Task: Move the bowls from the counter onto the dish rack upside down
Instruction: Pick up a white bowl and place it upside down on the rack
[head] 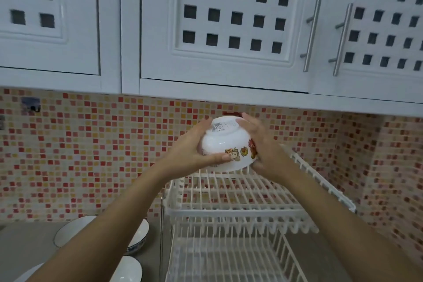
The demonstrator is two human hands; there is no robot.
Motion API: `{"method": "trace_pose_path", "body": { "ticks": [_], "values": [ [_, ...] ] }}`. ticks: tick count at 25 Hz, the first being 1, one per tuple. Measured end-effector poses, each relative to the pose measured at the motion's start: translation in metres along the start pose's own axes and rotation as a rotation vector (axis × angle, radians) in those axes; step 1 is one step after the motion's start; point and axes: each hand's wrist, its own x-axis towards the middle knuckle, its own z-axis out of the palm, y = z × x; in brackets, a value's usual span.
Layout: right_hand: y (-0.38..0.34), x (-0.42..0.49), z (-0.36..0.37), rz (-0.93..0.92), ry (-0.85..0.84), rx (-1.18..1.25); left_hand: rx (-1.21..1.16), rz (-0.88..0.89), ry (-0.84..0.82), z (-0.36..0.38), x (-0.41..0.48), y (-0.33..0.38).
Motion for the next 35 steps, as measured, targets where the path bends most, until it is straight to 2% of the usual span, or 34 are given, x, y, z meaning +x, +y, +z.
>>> {"method": "trace_pose_path", "body": {
  "ticks": [2, 4, 8, 15, 22, 30, 33, 35],
  "values": [
    [0.012, 0.001, 0.002, 0.121, -0.219, 0.173, 0.000, 0.005, 0.016, 0.007, 0.012, -0.008],
    [0.024, 0.001, 0.005, 0.202, -0.364, 0.211, 0.038, -0.029, -0.006, 0.013, 0.021, -0.016],
    [0.041, 0.009, 0.027, 0.238, -0.477, 0.212, 0.304, -0.110, -0.138, 0.029, 0.035, -0.034],
    [0.064, 0.012, 0.072, 0.264, -0.705, 0.088, 0.604, -0.288, -0.450, 0.055, 0.061, -0.066],
    [0.069, 0.015, 0.091, 0.295, -0.808, 0.013, 0.660, -0.320, -0.504, 0.063, 0.065, -0.081],
    [0.074, 0.021, 0.089, 0.291, -0.794, -0.005, 0.675, -0.365, -0.556, 0.061, 0.068, -0.079],
    [0.068, 0.021, 0.079, 0.289, -0.848, -0.044, 0.625, -0.392, -0.588, 0.055, 0.064, -0.072],
    [0.061, 0.021, 0.069, 0.310, -0.831, -0.022, 0.572, -0.341, -0.539, 0.044, 0.058, -0.063]
  ]
}}
